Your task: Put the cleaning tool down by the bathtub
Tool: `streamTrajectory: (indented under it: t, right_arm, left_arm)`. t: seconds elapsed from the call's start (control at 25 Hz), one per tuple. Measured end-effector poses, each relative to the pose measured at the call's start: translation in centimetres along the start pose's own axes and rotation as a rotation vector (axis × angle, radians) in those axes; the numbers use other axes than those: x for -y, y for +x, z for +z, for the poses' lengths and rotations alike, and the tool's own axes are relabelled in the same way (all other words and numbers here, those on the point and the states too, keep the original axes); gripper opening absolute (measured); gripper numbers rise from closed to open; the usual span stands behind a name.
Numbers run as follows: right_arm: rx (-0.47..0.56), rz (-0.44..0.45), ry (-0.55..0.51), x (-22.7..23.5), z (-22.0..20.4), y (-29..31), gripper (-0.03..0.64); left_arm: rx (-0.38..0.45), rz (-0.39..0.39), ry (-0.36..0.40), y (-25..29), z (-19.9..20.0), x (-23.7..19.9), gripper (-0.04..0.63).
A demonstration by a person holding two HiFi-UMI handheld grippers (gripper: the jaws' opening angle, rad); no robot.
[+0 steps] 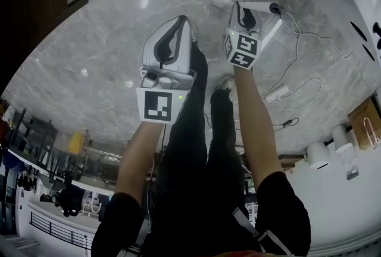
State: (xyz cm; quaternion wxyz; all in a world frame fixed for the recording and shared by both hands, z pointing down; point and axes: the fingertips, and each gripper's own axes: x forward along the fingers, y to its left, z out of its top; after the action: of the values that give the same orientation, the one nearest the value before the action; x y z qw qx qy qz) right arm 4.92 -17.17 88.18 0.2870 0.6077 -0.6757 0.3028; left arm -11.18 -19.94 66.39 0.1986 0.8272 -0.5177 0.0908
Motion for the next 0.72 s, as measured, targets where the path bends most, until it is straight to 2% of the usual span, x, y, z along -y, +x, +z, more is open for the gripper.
streamTrajectory:
  t: [0.2,0.72]
  right_arm:
    - [-0.033,-0.009,0.002,-0.1,-1.6,2.2,0.083]
    - [-0.113,-0.036,0.009,0.3,-4.5,6.5,0.083]
  left_arm:
    - [-0.02,-0.01,-0.003,1.1,-1.4,-0.8,0.008]
    - [-0.02,-0.033,0.003,3.4,-1.6,-2.5,0.009]
